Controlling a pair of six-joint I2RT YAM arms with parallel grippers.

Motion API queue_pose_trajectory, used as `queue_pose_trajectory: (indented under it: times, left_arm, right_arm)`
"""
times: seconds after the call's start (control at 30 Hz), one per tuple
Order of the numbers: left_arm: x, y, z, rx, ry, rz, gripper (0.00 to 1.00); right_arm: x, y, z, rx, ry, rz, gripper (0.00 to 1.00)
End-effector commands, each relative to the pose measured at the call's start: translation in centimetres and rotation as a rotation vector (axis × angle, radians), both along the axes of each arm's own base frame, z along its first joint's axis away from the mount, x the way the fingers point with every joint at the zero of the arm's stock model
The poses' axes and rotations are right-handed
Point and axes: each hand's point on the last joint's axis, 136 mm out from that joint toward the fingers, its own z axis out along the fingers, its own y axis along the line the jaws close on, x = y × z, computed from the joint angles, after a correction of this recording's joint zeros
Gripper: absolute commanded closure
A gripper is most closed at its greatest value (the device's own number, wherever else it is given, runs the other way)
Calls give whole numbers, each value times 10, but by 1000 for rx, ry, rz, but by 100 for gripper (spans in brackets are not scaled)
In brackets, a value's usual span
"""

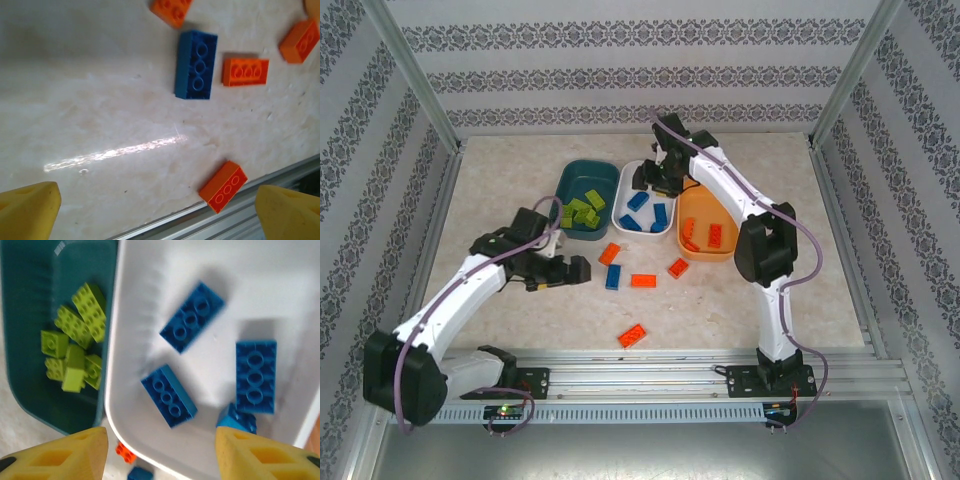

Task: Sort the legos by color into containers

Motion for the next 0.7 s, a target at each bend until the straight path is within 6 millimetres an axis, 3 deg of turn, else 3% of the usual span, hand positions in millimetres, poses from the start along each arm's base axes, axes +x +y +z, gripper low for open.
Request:
queue_pose_trajectory:
  times: [0.0, 0.2, 0.4, 0.53, 0.67]
  left_arm:
    - [10, -20, 2, 76, -61, -108, 0]
    - [30, -59, -23, 129, -29, -187, 1]
    - [51, -89, -44, 200, 0, -265, 12]
    - [58, -94, -67, 269, 52, -291, 25]
    - [61, -90, -85, 324, 90, -287, 28]
  right_arm:
    - [-25, -12, 23, 9, -30, -16, 41]
    - [-77, -35, 15, 17, 3, -59, 41]
    - [-117, -59, 8, 0, 27, -84, 42]
    - [-130, -69, 9, -4, 29, -90, 41]
    - [-133, -76, 9, 3, 36, -94, 42]
